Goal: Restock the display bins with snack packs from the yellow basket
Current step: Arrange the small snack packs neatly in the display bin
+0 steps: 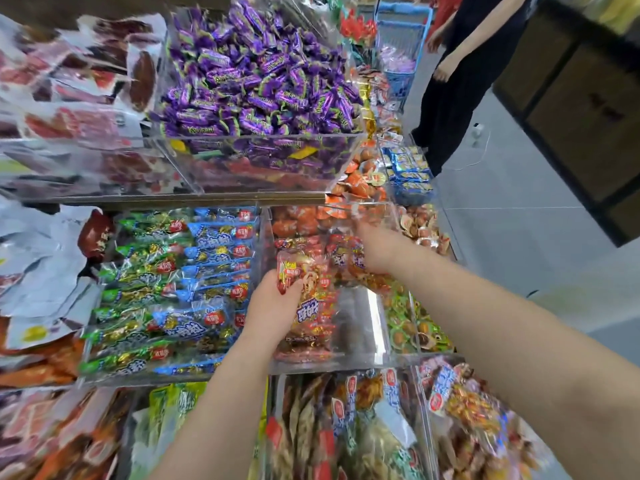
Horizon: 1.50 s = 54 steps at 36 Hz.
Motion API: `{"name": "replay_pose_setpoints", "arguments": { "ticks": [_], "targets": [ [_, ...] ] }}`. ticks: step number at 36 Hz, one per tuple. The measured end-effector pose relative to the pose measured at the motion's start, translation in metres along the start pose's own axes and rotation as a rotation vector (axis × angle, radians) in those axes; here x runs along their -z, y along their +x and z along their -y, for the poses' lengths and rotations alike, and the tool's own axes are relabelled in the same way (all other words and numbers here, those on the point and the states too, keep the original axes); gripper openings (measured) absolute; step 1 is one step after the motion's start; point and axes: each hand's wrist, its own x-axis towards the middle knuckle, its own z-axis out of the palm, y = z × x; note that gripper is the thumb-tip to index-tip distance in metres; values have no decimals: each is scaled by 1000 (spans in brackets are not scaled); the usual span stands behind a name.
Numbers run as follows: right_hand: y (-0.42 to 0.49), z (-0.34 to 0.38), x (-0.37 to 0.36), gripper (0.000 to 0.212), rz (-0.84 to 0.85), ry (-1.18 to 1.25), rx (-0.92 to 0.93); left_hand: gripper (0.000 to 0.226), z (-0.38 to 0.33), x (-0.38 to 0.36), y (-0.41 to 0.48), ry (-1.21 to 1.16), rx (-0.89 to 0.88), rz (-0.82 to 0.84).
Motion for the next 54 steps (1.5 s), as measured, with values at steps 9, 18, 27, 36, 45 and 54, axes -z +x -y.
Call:
{"name": "replay_pose_setpoints", "arguments": {
  "ticks": [9,18,27,36,45,54],
  "targets": [
    [51,12,-50,56,60,-260,58,19,4,2,9,22,74,15],
    [57,-13,-95,98,-59,-454,178,14,0,3,18,-73,96,35],
    [71,-15,-105,108,-36,-608,121,5,2,5,27,-133,104,29],
    [63,-10,-92,105,-13,-566,148,10,-1,6,24,-196,153,15],
    [-10,4,-74,20,-200,1100,-156,51,-19,4,6,-586,239,16],
    [-76,38,-72,39,106,2126,-269,24,-26,-2,-5,-666,163,77]
  ]
}}
